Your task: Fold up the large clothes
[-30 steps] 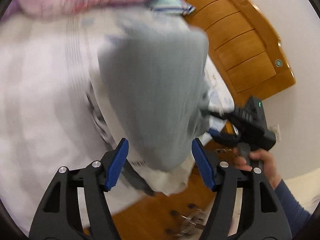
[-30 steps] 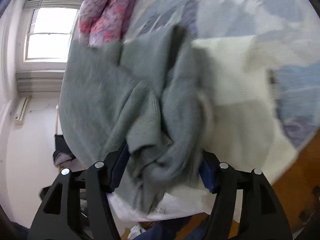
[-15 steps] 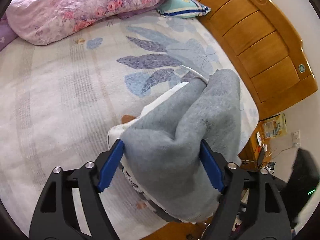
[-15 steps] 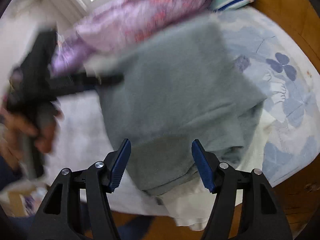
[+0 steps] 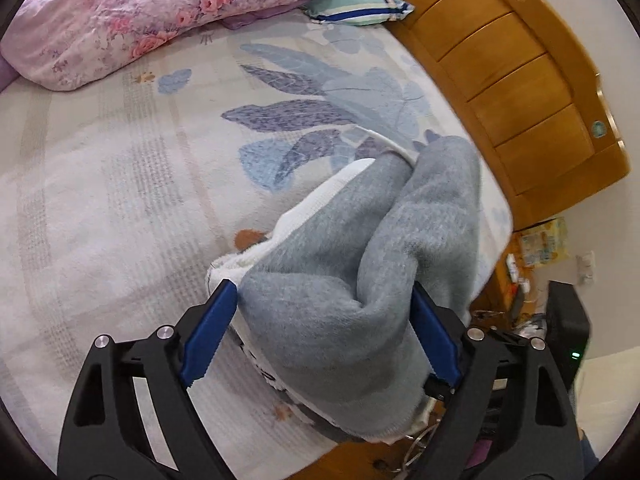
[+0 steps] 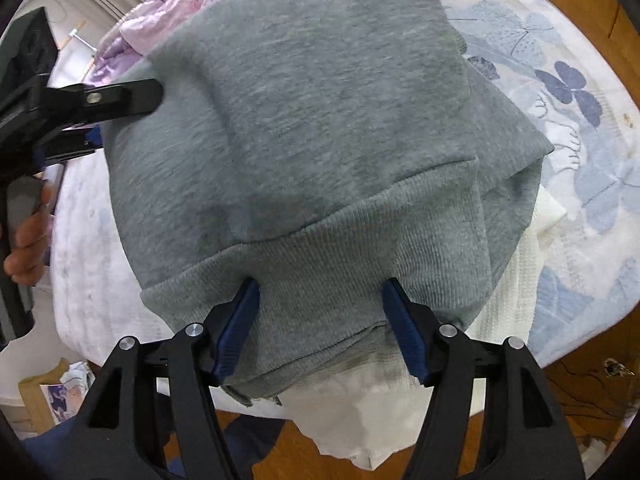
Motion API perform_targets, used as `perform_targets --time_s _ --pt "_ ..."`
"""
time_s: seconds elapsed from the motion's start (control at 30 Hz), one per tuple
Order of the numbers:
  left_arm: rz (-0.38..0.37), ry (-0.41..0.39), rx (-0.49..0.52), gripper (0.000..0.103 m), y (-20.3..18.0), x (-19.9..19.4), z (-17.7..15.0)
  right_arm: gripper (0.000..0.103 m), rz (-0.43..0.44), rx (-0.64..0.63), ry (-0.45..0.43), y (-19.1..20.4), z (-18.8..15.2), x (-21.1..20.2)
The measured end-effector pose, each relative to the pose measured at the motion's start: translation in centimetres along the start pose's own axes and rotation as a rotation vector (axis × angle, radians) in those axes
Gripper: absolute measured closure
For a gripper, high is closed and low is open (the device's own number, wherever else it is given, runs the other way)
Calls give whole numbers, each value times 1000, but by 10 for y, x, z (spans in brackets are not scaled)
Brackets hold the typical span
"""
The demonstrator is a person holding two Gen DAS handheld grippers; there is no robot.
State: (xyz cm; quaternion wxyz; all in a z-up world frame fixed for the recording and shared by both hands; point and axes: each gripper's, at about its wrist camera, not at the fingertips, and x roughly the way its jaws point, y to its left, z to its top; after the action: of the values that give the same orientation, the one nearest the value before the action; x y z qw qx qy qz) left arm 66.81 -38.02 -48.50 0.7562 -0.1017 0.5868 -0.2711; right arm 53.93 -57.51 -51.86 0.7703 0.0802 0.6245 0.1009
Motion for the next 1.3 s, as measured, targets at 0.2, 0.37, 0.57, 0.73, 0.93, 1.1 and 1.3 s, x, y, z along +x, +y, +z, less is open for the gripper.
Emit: perform_targets --time_s 0.2,0.37,0.57,0.73,0.93,1.1,1.3 --pt "-58 -84 -48 16 23 -51 -28 36 -206 22 -16 40 1 -21" --pt "124 -134 -60 11 61 -96 -81 32 -297 46 -66 93 -15 -46" --pt "259 -107 -31 9 86 -132 -143 20 -381 0 -98 186 -40 -52" --pt "266 -132 16 7 97 -173 -185 16 -413 29 -169 242 -61 -63" --pt "247 -198 36 6 111 -248 -227 14 -420 42 -257 317 -92 -93" --pt "266 -272 68 6 105 -317 -252 13 -427 47 -317 366 -112 -127" --pt "309 -357 108 5 90 -388 -273 11 -406 24 -396 408 -129 -176"
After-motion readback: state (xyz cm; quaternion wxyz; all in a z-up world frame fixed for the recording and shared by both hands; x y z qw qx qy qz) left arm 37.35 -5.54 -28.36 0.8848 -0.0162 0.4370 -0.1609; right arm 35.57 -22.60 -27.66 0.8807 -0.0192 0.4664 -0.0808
